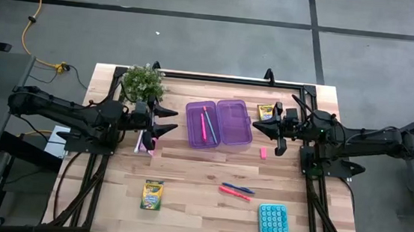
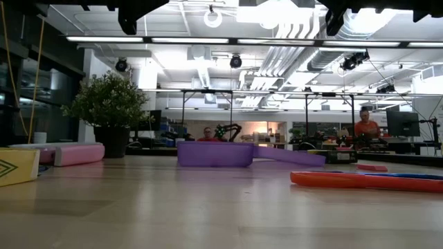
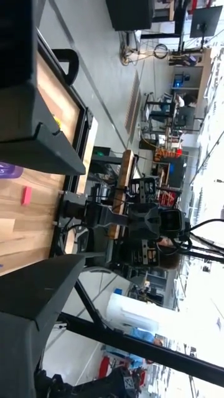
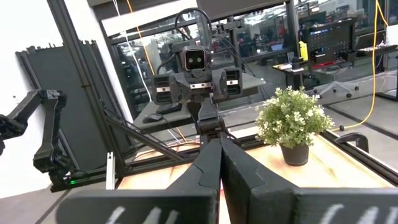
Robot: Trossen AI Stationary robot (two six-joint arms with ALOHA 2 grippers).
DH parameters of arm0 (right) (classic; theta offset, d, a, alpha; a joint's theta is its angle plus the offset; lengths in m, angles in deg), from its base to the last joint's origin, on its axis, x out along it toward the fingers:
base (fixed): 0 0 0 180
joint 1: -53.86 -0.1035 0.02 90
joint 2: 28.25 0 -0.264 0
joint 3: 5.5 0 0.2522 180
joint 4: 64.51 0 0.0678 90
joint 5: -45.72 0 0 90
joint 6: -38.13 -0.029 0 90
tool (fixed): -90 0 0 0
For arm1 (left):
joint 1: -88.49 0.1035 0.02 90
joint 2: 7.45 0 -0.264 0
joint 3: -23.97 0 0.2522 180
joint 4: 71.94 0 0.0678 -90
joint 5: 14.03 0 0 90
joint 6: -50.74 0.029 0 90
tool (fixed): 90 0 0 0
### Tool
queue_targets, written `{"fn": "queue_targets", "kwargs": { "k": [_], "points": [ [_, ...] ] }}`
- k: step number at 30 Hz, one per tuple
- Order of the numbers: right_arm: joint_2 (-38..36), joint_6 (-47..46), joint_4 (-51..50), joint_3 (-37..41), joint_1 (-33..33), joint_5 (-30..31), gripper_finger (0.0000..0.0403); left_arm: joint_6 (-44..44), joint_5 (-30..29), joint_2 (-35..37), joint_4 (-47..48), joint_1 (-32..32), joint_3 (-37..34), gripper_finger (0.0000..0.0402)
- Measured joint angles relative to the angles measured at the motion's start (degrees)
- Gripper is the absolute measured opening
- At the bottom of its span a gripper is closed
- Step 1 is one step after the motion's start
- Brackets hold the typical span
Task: Pick & place school supplies into a supply box
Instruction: Put the orange pen into the purple supply box
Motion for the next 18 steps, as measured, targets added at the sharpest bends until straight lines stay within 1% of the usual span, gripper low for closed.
{"fn": "queue_targets", "kwargs": {
  "k": [18],
  "points": [
    [0.8,-2.6,-0.1,0.0,0.0,0.0,0.0,0.3,-0.4,0.0,0.0,0.0,0.0,0.0211]
  ]
}}
